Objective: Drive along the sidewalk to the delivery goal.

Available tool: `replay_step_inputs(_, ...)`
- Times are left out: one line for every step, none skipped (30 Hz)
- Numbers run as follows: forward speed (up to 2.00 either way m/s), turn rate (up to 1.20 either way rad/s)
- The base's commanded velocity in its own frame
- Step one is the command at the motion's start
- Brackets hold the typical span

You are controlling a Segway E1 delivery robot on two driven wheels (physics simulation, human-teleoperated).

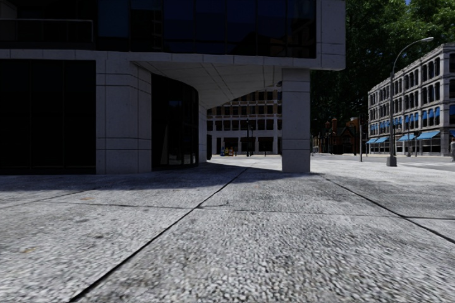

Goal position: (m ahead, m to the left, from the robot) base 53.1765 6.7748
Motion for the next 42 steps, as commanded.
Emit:
replay_step_inputs(2.00,0.00)
replay_step_inputs(2.00,0.00)
replay_step_inputs(2.00,0.00)
replay_step_inputs(2.00,0.00)
replay_step_inputs(2.00,0.00)
replay_step_inputs(2.00,0.00)
replay_step_inputs(2.00,0.00)
replay_step_inputs(2.00,0.00)
replay_step_inputs(2.00,0.00)
replay_step_inputs(2.00,0.00)
replay_step_inputs(2.00,0.00)
replay_step_inputs(2.00,0.00)
replay_step_inputs(2.00,0.00)
replay_step_inputs(2.00,0.00)
replay_step_inputs(2.00,0.00)
replay_step_inputs(2.00,0.00)
replay_step_inputs(2.00,0.00)
replay_step_inputs(2.00,0.00)
replay_step_inputs(2.00,0.00)
replay_step_inputs(2.00,0.00)
replay_step_inputs(2.00,0.00)
replay_step_inputs(2.00,0.00)
replay_step_inputs(2.00,0.00)
replay_step_inputs(2.00,0.00)
replay_step_inputs(2.00,0.00)
replay_step_inputs(2.00,0.00)
replay_step_inputs(2.00,0.00)
replay_step_inputs(2.00,0.00)
replay_step_inputs(2.00,0.00)
replay_step_inputs(2.00,0.00)
replay_step_inputs(2.00,0.00)
replay_step_inputs(2.00,0.00)
replay_step_inputs(2.00,0.00)
replay_step_inputs(2.00,0.00)
replay_step_inputs(2.00,0.00)
replay_step_inputs(2.00,0.00)
replay_step_inputs(2.00,0.00)
replay_step_inputs(2.00,0.00)
replay_step_inputs(2.00,0.00)
replay_step_inputs(2.00,0.00)
replay_step_inputs(2.00,0.00)
replay_step_inputs(2.00,0.00)
